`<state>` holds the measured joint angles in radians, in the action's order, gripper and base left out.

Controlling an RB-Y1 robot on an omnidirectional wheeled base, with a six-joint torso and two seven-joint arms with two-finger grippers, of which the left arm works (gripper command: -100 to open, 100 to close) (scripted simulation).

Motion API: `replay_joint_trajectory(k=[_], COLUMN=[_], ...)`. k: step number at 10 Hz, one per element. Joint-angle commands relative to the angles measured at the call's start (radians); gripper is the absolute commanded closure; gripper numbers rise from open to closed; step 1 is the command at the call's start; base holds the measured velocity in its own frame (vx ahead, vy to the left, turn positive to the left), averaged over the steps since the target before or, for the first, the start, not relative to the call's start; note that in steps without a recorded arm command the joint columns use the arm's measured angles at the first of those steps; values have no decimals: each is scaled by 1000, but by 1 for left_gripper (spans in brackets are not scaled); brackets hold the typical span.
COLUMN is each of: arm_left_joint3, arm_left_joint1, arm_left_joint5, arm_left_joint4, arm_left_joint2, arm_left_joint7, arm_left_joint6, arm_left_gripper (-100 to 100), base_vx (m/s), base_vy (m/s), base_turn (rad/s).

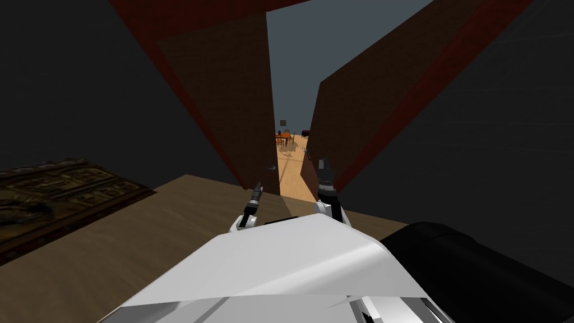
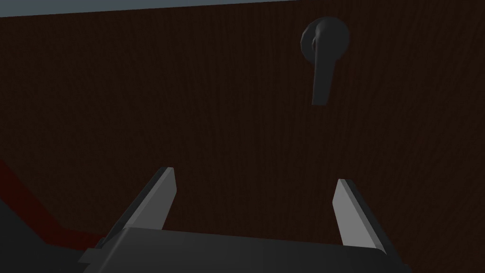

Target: Push the door open

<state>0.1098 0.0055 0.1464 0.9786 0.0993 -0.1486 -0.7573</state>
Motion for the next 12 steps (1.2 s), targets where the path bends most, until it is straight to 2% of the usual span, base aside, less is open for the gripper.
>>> replay_joint_trajectory(k=[1,7,12], arm_left_joint3=[2,16,23], arm_left_joint1=[-13,-72,-101], arm_left_joint5=[2,12,17], arm_left_joint4=[-28,-168,-236], arm_left_joint2=[1,-8,-13], arm_left_joint7=[-8,-40,-56], arm_left_joint6=[-4,-23,-33], arm_left_gripper=[-100,-100,-100], base_vx=[91,122,91], base_vy=[29,44,26], base_turn=[-45,-59,-37])
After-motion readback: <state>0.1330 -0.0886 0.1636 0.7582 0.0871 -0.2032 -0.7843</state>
